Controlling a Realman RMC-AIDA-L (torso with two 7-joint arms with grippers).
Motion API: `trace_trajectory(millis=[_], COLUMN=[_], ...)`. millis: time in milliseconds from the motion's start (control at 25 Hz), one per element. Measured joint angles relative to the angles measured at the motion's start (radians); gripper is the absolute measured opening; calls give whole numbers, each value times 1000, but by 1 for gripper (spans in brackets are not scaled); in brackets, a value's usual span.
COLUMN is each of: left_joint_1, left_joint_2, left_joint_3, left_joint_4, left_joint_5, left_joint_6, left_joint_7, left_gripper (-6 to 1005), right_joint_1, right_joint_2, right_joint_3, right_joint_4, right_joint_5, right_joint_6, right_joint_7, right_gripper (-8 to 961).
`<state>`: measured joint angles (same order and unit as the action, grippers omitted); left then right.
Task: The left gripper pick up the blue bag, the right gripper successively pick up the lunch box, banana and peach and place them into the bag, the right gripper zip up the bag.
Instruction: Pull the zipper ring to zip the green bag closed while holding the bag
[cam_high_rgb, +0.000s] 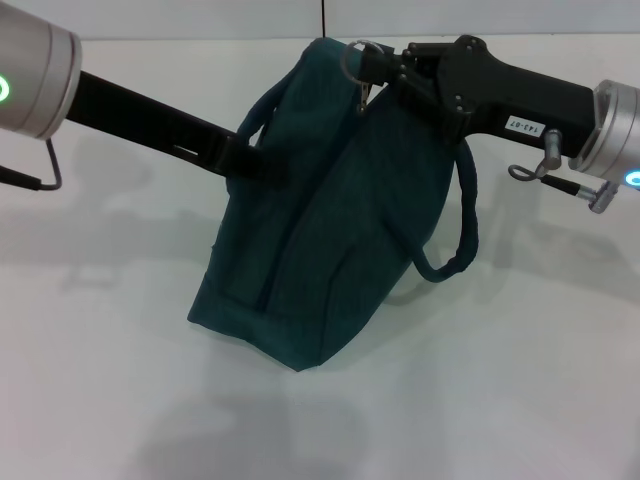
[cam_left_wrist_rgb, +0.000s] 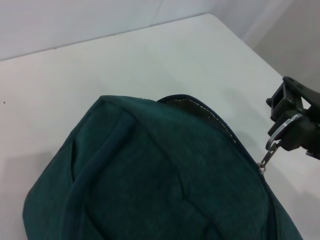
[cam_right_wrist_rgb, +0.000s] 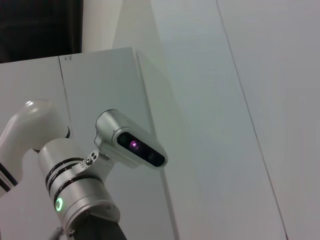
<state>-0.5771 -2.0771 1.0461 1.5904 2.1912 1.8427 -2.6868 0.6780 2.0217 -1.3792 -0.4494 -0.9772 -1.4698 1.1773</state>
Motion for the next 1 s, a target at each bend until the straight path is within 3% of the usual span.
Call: trace_trajectory(millis=[520, 1000], left_joint_1=[40, 80], left_joint_2=[1, 0], left_joint_3=[0, 2], left_joint_4=[0, 0], left_joint_5=[-68, -152], left_joint_6=[1, 27], left_joint_7=[66, 119], left_gripper=[78, 58], right_joint_1=[-35, -41], right_joint_2=[-10, -16], right_joint_3=[80, 116], right_joint_4=[7, 2], right_joint_5=[6, 3], right_joint_6=[41, 163], right_joint_7=[-1, 0], right_gripper=[43, 44])
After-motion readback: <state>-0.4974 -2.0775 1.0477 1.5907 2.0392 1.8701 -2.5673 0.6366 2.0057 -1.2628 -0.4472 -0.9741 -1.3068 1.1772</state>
